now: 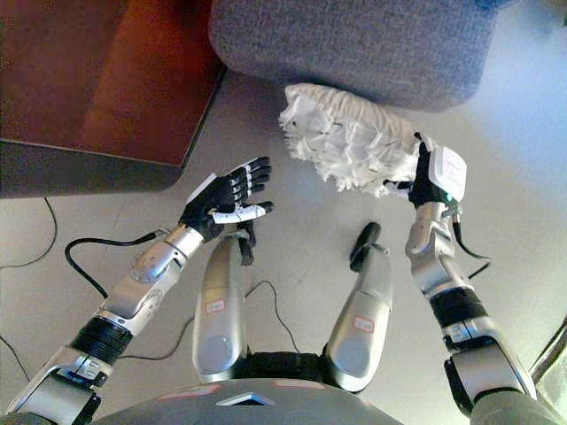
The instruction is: Pick up the pillow and put it on the sofa.
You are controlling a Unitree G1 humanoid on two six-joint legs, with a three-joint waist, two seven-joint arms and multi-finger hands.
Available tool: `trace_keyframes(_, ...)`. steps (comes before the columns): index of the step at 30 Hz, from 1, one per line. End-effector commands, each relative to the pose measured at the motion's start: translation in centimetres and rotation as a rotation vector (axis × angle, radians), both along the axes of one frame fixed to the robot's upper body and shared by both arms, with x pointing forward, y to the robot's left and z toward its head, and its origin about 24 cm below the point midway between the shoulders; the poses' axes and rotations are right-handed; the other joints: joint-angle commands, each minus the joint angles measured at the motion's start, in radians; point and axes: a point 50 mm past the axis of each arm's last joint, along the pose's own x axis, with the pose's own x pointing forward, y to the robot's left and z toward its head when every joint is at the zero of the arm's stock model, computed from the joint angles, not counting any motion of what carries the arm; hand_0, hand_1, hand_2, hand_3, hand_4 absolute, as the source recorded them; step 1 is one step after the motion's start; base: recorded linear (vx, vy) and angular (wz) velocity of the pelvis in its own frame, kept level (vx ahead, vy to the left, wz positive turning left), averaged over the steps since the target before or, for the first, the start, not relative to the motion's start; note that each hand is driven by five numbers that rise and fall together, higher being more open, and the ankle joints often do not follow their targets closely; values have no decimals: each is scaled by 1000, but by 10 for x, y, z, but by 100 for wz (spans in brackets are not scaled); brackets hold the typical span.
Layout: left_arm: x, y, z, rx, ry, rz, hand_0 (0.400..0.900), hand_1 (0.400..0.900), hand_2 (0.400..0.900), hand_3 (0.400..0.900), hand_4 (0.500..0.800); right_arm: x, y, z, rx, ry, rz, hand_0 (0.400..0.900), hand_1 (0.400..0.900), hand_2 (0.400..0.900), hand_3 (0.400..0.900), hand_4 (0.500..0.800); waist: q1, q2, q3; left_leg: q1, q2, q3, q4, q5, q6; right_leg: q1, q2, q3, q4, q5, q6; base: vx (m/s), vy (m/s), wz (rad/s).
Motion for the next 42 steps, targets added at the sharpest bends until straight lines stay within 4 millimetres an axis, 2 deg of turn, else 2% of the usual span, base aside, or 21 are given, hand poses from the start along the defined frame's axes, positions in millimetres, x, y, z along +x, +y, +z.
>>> trace_keyframes(1,-1,-10,47,-95,-254,-43,900,900,900,900,800,14,-27,53,-84,-208,-112,900,900,900,900,800,18,53,0,-9,68,-81,87,-129,-1,-106,-42,105,-5,100,26,-50,94,1)
trace_keyframes(6,1,-13,56,-134,-281,-57,900,900,900,900,800,25,-45,75,-95,-255,-225,900,900,900,900,800,37,96,0,-162,61,-91,247,-180,9,-256,-58,155,167,49,21,-5,99,8)
trace_keyframes(7,1,-15,56,-147,-277,-68,900,900,900,900,800,27,-52,79,-94,-259,-271,900,900,900,900,800,45,111,0,-179,62,-95,292,-222,7,-278,-65,170,221,6,29,94,118,13)
trace_keyframes(10,1,-19,57,-180,-277,-88,900,900,900,900,800,33,-64,91,-112,-266,-363,900,900,900,900,800,62,136,0,-260,47,-111,374,-244,14,-362,-71,202,303,-18,26,30,109,9)
trace_keyframes(16,1,-31,59,-246,-277,-130,900,900,900,900,800,47,-69,101,-69,-164,-440,900,900,900,900,800,100,167,0,-372,15,-129,450,-253,25,-471,-85,220,366,-23,19,-4,96,11)
trace_keyframes(23,1,-38,58,-263,-244,-168,900,900,900,900,800,55,-67,94,36,36,-434,900,900,900,900,800,129,161,0,-419,5,-143,465,-236,23,-505,-100,211,384,-18,14,-1,18,9)
trace_keyframes(24,1,-39,57,-262,-237,-173,900,900,900,900,800,55,-67,92,45,48,-432,559,559,559,559,595,132,157,0,-421,7,-146,465,-231,23,-506,-102,210,387,-16,13,18,-8,5)
trace_keyframes(25,1,-39,55,-257,-229,-176,900,900,900,900,800,55,-66,90,74,54,-428,400,400,400,400,500,136,153,0,-421,7,-150,468,-230,21,-503,-105,206,389,-16,14,28,-16,7)
trace_keyframes(29,0,-38,53,-257,-213,-173,900,900,900,900,800,59,-59,89,153,13,-399,400,400,400,400,500,141,140,0,-408,10,-153,462,-223,19,-492,-106,196,395,-14,17,36,-12,4)
trace_keyframes(35,0,-41,53,-261,-200,-164,900,900,900,900,800,59,-52,85,180,-41,-410,400,400,400,400,500,142,127,0,-370,20,-155,447,-217,14,-458,-106,182,389,-6,24,30,-7,1)
trace_keyframes(42,2,-42,50,-295,-169,-126,900,900,900,900,800,59,-48,94,46,-100,-441,400,400,400,400,500,144,119,0,-290,36,-134,365,-188,9,-379,-108,145,338,8,29,0,0,0)
